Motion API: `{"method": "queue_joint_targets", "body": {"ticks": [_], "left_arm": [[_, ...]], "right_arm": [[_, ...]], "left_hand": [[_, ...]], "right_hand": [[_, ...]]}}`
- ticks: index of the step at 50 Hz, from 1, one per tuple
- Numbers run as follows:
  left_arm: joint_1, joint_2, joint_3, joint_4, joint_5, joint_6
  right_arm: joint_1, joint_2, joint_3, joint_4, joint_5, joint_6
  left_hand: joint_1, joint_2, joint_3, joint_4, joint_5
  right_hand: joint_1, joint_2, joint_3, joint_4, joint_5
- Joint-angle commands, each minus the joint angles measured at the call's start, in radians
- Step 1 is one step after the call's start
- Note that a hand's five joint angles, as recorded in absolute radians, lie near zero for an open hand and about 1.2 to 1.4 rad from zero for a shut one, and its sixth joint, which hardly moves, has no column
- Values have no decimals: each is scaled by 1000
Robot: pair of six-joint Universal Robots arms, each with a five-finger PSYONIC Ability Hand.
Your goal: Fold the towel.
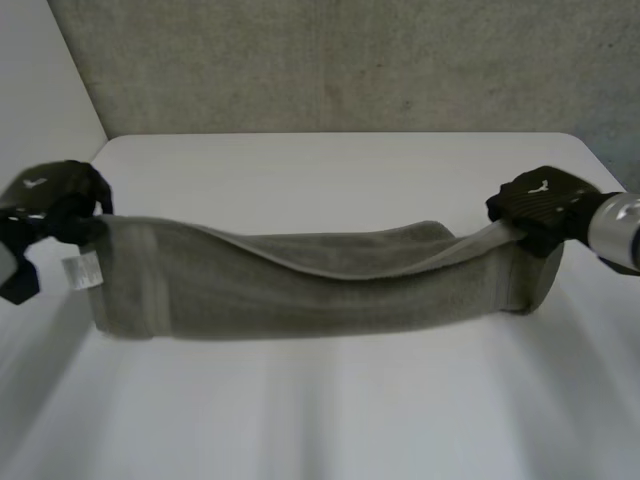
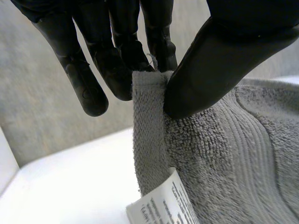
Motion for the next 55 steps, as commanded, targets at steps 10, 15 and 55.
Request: {"method": "queue_joint_targets", "body": {"ticks": [10,15,55], "left_arm": [[-264,-396,904,-335,-459,205],[-278,-347,1221,-251,-584,-36],[-208,-361,189,160,-287,178]], "right_arm": [[197,379,-1079,-71,270,172],[186,388,-1296,-256,296,430],[149,442,-364,-162,30,-120]], "left_hand": [[51,9,8,4,27],[51,9,8,4,27],[51,9,8,4,27]], "right_hand": [[54,62,60,57,59],[49,56,54,51,53],[43,50,48,46,47]]}}
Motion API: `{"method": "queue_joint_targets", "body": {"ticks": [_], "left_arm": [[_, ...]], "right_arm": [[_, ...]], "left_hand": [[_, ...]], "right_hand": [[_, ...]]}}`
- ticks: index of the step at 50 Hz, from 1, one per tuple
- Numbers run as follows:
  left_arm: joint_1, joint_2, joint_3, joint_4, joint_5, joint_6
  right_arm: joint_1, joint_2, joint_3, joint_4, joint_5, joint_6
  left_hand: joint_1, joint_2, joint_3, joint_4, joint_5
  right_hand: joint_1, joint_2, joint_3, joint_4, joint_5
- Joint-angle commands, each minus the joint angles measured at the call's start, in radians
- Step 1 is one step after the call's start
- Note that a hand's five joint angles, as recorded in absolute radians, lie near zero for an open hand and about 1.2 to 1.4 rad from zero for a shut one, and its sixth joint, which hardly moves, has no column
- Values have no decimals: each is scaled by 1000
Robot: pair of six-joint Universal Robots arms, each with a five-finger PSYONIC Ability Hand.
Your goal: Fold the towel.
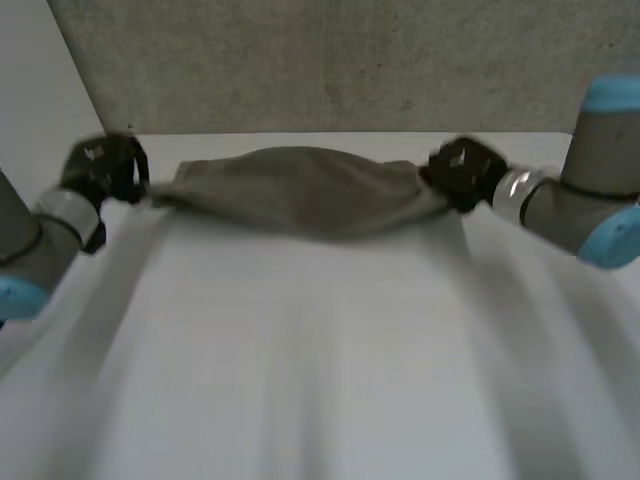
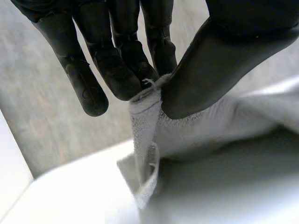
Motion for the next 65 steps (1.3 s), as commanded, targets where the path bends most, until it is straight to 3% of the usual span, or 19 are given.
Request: {"method": "queue_joint_targets", "body": {"ticks": [1,3,10,17,26,30,38,48,52,56,59,60,65], "left_arm": [[32,21,-166,33,61,188],[82,77,-214,31,117,220],[162,189,-274,15,193,217],[233,368,-343,-58,260,194],[335,590,-437,-101,377,41],[374,673,-481,-99,450,-34],[398,693,-497,-93,520,-98],[409,653,-455,-91,518,-106],[401,615,-440,-85,512,-106],[328,442,-347,-39,501,-99],[253,246,-211,-30,460,-88],[253,245,-210,-30,460,-88],[173,-66,91,-181,322,13]], "right_arm": [[-42,-19,188,-75,5,-82],[-53,-45,218,-75,2,-82],[-105,-192,350,-78,-18,-81],[-160,-427,549,-67,-58,-78],[-236,-637,673,5,-113,-33],[-295,-686,681,100,-201,-30],[-323,-668,654,201,-248,-39],[-315,-627,592,264,-238,-25],[-312,-547,526,246,-209,-9],[-286,-456,448,240,-158,-6],[-231,-331,328,238,-101,-7],[-210,-258,249,240,-68,-6],[-182,-57,16,256,9,20]], "left_hand": [[51,9,8,4,26],[51,9,8,4,26],[51,9,8,4,26],[51,9,8,4,26],[51,9,8,4,26],[51,9,8,4,26],[51,9,8,4,26],[51,9,8,4,26],[51,9,8,4,26],[51,9,8,4,26],[51,9,8,4,26],[51,9,8,4,26],[51,9,8,4,26]], "right_hand": [[30,34,26,25,26],[36,39,31,31,32],[36,40,31,31,32],[28,31,23,22,23],[13,16,8,8,9],[13,16,8,8,9],[-2,1,-7,-7,-6],[7,10,2,2,3],[7,10,2,2,3],[10,13,5,5,6],[10,13,5,5,6],[10,13,5,5,6],[10,13,5,5,6]]}}
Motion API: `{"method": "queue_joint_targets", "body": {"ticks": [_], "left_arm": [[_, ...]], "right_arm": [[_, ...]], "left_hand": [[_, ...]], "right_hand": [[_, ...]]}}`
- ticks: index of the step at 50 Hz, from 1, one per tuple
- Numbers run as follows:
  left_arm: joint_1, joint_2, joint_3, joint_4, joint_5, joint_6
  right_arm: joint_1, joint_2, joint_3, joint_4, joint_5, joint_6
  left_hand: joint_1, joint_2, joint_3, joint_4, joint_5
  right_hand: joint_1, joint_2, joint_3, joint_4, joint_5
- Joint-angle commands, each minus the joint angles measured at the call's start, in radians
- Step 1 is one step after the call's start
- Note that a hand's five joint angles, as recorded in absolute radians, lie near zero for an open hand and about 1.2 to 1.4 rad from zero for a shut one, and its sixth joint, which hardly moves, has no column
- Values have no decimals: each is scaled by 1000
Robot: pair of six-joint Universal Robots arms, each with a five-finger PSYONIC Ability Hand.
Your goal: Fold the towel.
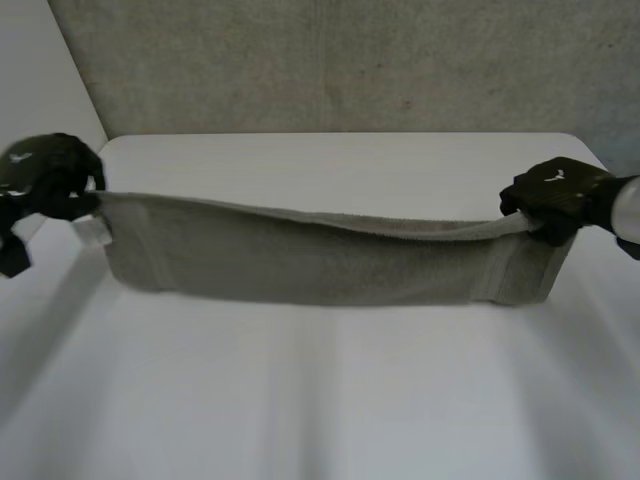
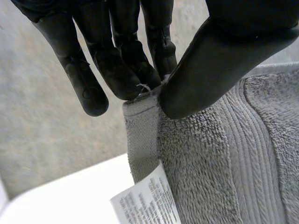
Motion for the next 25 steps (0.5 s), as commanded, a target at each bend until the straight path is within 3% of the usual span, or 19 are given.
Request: {"method": "queue_joint_targets", "body": {"ticks": [1,6,13,25], "left_arm": [[-108,-382,344,-134,-146,101],[-190,-589,609,-271,-250,287],[-217,-690,780,-300,-327,296],[-256,-769,907,-298,-379,296]], "right_arm": [[71,327,-363,13,127,39],[115,464,-539,5,160,110],[158,608,-704,-38,230,154],[164,696,-781,-151,330,153]], "left_hand": [[51,9,6,4,26],[51,9,6,4,26],[51,9,6,4,26],[51,9,6,4,26]], "right_hand": [[10,13,5,5,6],[10,13,5,5,6],[1,4,-4,-4,-2],[-48,-45,-53,-54,-52]]}}
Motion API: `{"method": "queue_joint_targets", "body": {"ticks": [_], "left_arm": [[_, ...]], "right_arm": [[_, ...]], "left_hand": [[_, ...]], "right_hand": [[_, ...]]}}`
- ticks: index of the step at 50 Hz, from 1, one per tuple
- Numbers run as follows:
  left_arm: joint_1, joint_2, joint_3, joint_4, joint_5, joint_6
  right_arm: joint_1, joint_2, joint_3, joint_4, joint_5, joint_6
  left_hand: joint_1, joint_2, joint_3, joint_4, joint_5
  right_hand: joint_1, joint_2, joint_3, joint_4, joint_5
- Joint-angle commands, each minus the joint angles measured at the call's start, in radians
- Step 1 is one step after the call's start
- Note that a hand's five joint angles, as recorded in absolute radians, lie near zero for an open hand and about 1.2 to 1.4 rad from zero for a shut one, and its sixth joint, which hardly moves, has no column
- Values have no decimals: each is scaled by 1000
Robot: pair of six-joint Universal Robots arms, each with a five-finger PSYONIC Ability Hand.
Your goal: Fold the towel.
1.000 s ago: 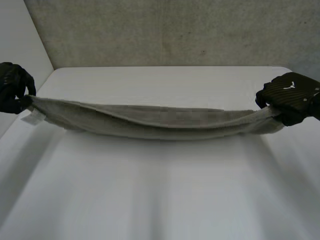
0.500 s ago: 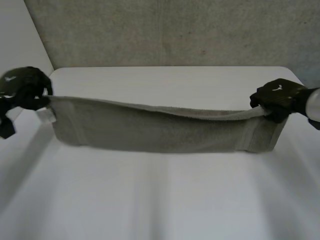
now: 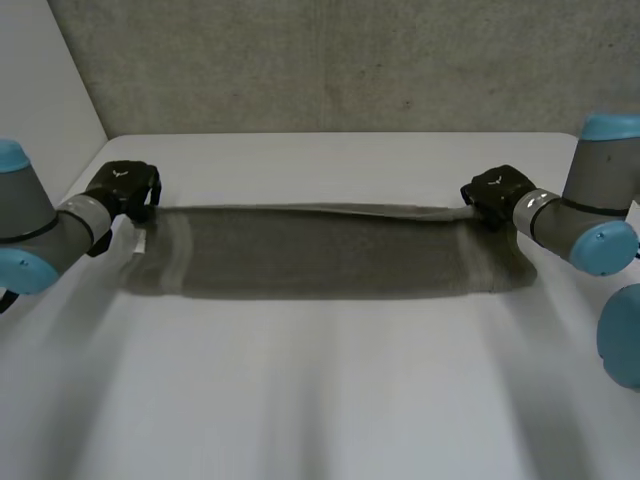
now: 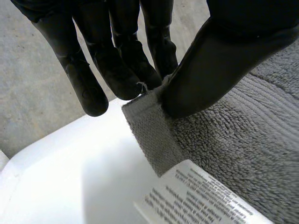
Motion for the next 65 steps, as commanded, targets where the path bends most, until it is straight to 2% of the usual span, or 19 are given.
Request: {"method": "queue_joint_targets", "body": {"ticks": [1,5,6,7,8,9,10,11,21,28,32,40,45,48,50,53,55,61,65], "left_arm": [[-17,-30,47,6,-24,-5],[-20,-40,58,5,-32,-5],[-20,-40,58,5,-32,-5],[-23,-42,58,5,-32,-5],[-25,-40,56,5,-33,-5],[-25,-40,56,5,-33,-5],[-28,-40,56,5,-35,-3],[-32,-37,56,5,-35,-2],[-35,8,49,0,-59,-6],[-26,87,-8,-7,-75,-6],[-14,189,-135,-1,-69,-8],[-5,366,-361,42,-56,-8],[-5,455,-483,80,-56,-6],[-5,501,-553,103,-55,-5],[-6,523,-580,114,-55,-5],[-6,558,-634,137,-53,-5],[-9,579,-671,160,-50,-5],[-9,588,-703,174,-44,-6],[-9,596,-723,174,-44,-8]], "right_arm": [[-1,44,-35,-74,73,-4],[1,55,-42,-80,108,-6],[1,60,-42,-80,123,-6],[2,61,-42,-82,139,-6],[2,61,-42,-82,139,-6],[5,63,-42,-80,154,-7],[5,63,-42,-80,154,-7],[7,64,-42,-80,166,-7],[33,29,-49,-77,191,2],[39,-107,-21,-44,186,138],[31,-177,11,-11,173,184],[16,-378,203,4,151,197],[7,-520,486,-8,107,168],[4,-545,560,-17,97,151],[4,-583,702,-83,96,117],[4,-594,761,-131,102,108],[4,-589,881,-267,105,100],[2,-519,965,-430,110,100],[2,-476,972,-464,113,99]], "left_hand": [[51,9,6,4,26],[51,9,6,4,26],[51,9,6,4,26],[-178,-220,-223,-225,-204],[-561,-603,-606,-609,-587],[-565,-607,-610,-612,-591],[-1007,-1049,-1052,-1054,-1032],[-1170,-1212,-1215,-1218,-1196],[-1167,-1209,-1212,-1214,-1192],[-1167,-1209,-1212,-1214,-1192],[-1155,-1197,-1200,-1203,-1181],[-1140,-1182,-1185,-1188,-1166],[-1140,-1182,-1185,-1188,-1166],[-1140,-1182,-1185,-1188,-1166],[-1140,-1182,-1185,-1188,-1166],[-1140,-1182,-1185,-1188,-1166],[-1140,-1182,-1185,-1188,-1166],[-1140,-1182,-1185,-1188,-1166],[-1140,-1182,-1185,-1188,-1166]], "right_hand": [[-65,-62,-70,-70,-68],[-227,-224,-232,-232,-230],[-439,-436,-444,-444,-442],[-776,-772,-780,-780,-779],[-779,-776,-784,-784,-782],[-1121,-1118,-1126,-1126,-1124],[-1121,-1118,-1126,-1126,-1124],[-1121,-1118,-1126,-1126,-1124],[-1121,-1118,-1126,-1126,-1124],[-1121,-1118,-1126,-1126,-1124],[-1121,-1118,-1126,-1126,-1124],[-1121,-1118,-1126,-1126,-1124],[-1121,-1118,-1126,-1126,-1124],[-1121,-1118,-1126,-1126,-1124],[-1121,-1118,-1126,-1126,-1124],[-1121,-1118,-1126,-1126,-1124],[-1121,-1118,-1126,-1126,-1124],[-1121,-1118,-1126,-1126,-1124],[-1096,-1093,-1101,-1101,-1099]]}}
